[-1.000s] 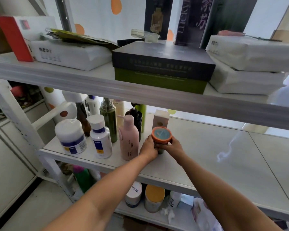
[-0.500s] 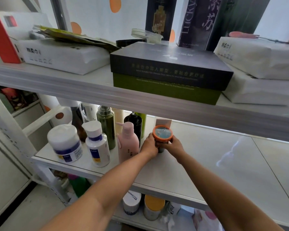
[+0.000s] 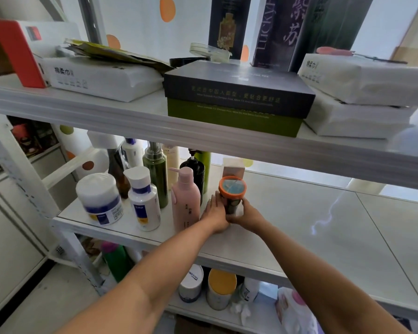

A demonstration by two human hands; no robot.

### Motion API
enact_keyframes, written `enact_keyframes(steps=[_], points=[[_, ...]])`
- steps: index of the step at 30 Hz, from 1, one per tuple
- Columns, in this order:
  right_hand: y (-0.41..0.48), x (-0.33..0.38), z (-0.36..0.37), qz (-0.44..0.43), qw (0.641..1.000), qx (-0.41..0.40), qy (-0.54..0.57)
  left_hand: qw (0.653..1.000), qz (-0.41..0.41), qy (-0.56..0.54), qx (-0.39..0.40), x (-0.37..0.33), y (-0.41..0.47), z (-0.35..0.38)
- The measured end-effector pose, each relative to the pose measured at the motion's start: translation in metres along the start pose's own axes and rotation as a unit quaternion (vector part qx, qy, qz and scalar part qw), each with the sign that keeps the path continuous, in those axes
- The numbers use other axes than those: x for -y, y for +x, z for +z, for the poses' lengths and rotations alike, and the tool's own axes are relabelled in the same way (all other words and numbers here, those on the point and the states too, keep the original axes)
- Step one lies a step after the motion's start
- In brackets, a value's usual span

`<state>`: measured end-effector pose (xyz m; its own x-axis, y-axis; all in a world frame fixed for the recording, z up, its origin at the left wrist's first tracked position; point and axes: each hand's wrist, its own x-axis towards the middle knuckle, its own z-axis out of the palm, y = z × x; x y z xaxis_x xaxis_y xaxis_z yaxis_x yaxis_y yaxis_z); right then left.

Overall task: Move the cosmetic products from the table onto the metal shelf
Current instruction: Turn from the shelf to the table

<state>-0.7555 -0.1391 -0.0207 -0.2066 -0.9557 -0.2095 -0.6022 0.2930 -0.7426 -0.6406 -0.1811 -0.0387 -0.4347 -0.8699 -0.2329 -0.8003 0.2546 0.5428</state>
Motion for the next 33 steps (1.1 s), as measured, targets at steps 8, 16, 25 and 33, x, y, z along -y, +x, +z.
enact_keyframes(steps=[8,16,25,33], points=[[-0.06,-0.026,0.006,-0.043,0.957,0.06,-0.281,0.98,0.018,0.184,0.068,0.008,-0.063,0.021],[-0.14,-0.036,0.043,-0.108,0.936,0.096,-0.321,0.964,-0.001,0.259,0.062,0.024,-0.156,0.038],[-0.198,0.01,0.12,-0.2,0.907,0.141,-0.343,0.965,-0.092,0.243,0.023,0.095,-0.25,0.034],[-0.217,0.123,0.242,-0.32,0.86,0.187,-0.35,0.957,-0.186,0.218,-0.047,0.217,-0.355,-0.029]])
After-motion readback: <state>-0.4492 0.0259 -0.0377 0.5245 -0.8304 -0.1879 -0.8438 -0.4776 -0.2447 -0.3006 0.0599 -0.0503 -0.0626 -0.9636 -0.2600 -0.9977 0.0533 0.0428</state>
